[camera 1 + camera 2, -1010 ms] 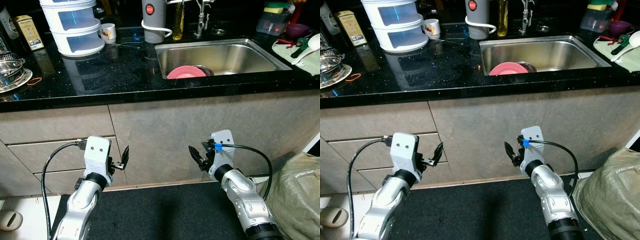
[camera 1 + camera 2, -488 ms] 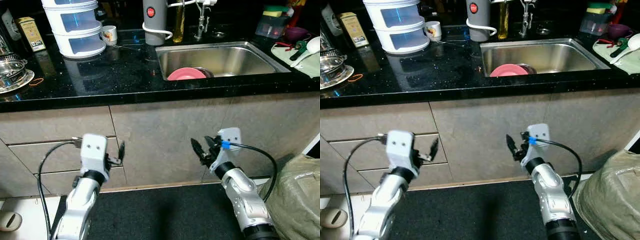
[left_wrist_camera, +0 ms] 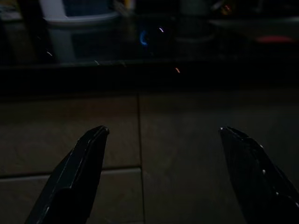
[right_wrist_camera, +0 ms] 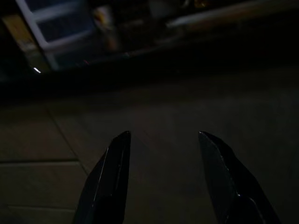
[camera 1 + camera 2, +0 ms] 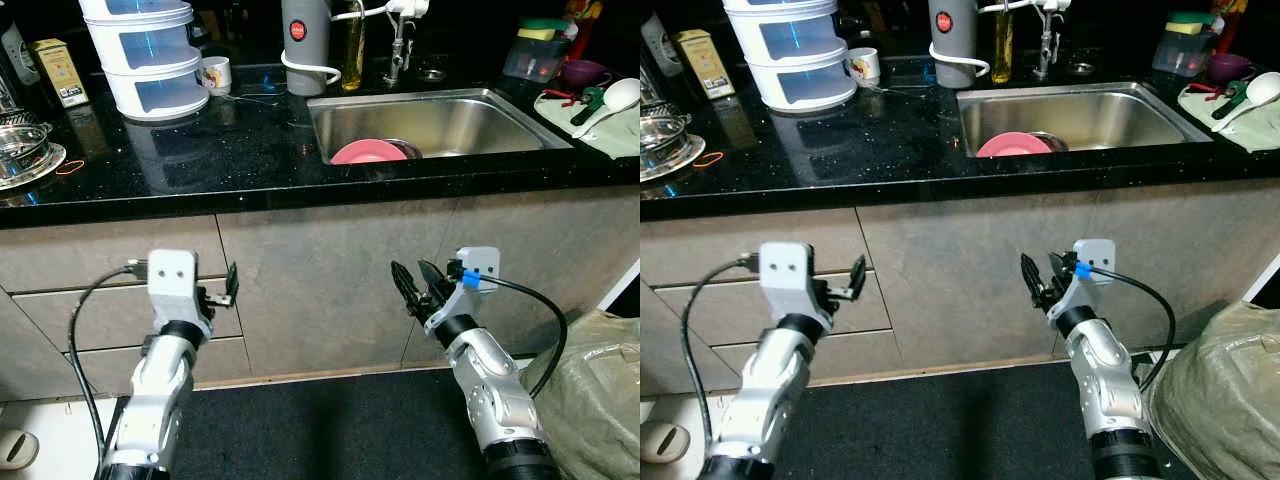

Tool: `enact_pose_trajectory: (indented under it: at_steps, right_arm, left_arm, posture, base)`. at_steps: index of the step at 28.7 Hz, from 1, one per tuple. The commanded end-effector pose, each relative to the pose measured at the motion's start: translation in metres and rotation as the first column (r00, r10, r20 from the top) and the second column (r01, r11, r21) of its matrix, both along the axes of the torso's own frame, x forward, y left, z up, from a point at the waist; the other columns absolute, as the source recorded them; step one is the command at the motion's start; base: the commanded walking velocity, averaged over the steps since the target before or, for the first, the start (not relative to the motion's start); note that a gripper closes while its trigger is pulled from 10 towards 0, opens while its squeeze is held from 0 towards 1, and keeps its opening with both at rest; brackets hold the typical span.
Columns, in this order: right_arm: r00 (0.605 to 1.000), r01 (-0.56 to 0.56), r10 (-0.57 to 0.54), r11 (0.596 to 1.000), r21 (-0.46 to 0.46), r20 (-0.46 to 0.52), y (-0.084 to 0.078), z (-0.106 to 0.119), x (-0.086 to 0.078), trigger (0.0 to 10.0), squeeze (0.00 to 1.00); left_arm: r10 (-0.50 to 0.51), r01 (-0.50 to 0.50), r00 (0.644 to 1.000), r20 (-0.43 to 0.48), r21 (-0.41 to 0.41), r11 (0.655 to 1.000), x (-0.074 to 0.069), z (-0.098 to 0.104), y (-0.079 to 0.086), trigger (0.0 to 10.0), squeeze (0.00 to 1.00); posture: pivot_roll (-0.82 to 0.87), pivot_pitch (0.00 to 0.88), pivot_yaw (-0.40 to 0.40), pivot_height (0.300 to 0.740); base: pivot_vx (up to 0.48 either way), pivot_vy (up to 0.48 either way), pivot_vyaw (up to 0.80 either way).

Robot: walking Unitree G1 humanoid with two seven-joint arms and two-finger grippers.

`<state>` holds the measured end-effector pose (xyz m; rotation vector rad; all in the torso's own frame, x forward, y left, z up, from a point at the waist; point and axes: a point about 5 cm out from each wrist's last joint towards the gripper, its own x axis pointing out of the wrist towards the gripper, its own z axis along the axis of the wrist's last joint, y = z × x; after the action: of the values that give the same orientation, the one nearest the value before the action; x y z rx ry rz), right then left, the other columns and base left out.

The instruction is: Kitchen organization

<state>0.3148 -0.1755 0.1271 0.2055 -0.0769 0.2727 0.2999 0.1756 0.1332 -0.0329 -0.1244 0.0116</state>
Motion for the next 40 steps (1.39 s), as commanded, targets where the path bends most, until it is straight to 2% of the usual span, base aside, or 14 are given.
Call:
enact_pose_trajectory:
  at_steps: [1, 3, 4, 6, 12, 14, 29, 40]
  right_arm:
    - [0.999, -0.029, 0.028, 0.999, 0.021, 0.024, 0.005, 0.007, 0.001, 10.0, 0.00]
    - [0.996, -0.064, 0.063, 0.998, 0.015, 0.060, 0.010, 0.016, 0.000, 10.0, 0.00]
    - [0.987, -0.115, 0.115, 0.993, -0.006, 0.109, 0.019, 0.028, 0.001, 10.0, 0.00]
    - [0.981, -0.136, 0.138, 0.990, -0.021, 0.134, 0.025, 0.036, 0.003, 10.0, 0.00]
    - [0.973, -0.174, 0.176, 0.984, -0.023, 0.150, 0.036, 0.043, 0.006, 10.0, 0.00]
    - [0.970, -0.193, 0.198, 0.980, -0.050, 0.141, 0.040, 0.042, 0.005, 10.0, 0.00]
    - [0.965, -0.215, 0.224, 0.973, -0.083, 0.135, 0.041, 0.043, 0.006, 10.0, 0.00]
    - [0.964, -0.222, 0.232, 0.971, -0.085, 0.131, 0.043, 0.042, 0.005, 10.0, 0.00]
  left_arm:
    - [0.013, -0.013, 1.000, -0.008, 0.002, 1.000, 0.001, 0.001, 0.003, 10.0, 0.00]
    - [0.007, -0.007, 1.000, 0.013, 0.021, 1.000, 0.002, 0.007, 0.002, 10.0, 0.00]
    - [-0.012, 0.008, 0.998, 0.058, 0.059, 0.998, 0.005, 0.019, -0.002, 10.0, 0.00]
    - [-0.023, 0.017, 0.996, 0.088, 0.068, 0.998, 0.007, 0.030, -0.005, 10.0, 0.00]
    - [-0.029, 0.022, 0.993, 0.113, 0.066, 0.998, 0.009, 0.037, -0.011, 10.0, 0.00]
    - [-0.032, 0.024, 0.993, 0.110, 0.071, 0.997, 0.008, 0.036, -0.013, 10.0, 0.00]
    - [-0.027, 0.018, 0.993, 0.118, 0.078, 0.997, 0.011, 0.044, -0.014, 10.0, 0.00]
    - [-0.045, 0.038, 0.993, 0.110, 0.071, 0.997, 0.009, 0.041, -0.020, 10.0, 0.00]
  posture:
    - [0.00, 0.009, 0.004, 0.740]
    - [0.01, 0.012, 0.002, 0.740]
    - [0.02, 0.019, 0.001, 0.740]
    - [0.02, 0.021, 0.001, 0.740]
    - [0.03, 0.025, -0.005, 0.740]
    - [0.03, 0.025, -0.004, 0.740]
    - [0.03, 0.026, -0.008, 0.740]
    - [0.03, 0.027, -0.008, 0.740]
  base:
    - [0.000, 0.000, 0.00]
    - [0.000, 0.000, 0.00]
    - [0.000, 0.000, 0.80]
    - [0.000, 0.000, 0.80]
    - [0.000, 0.000, 0.80]
    - [0.000, 0.000, 0.80]
    - [0.000, 0.000, 0.80]
    - [0.000, 0.000, 0.80]
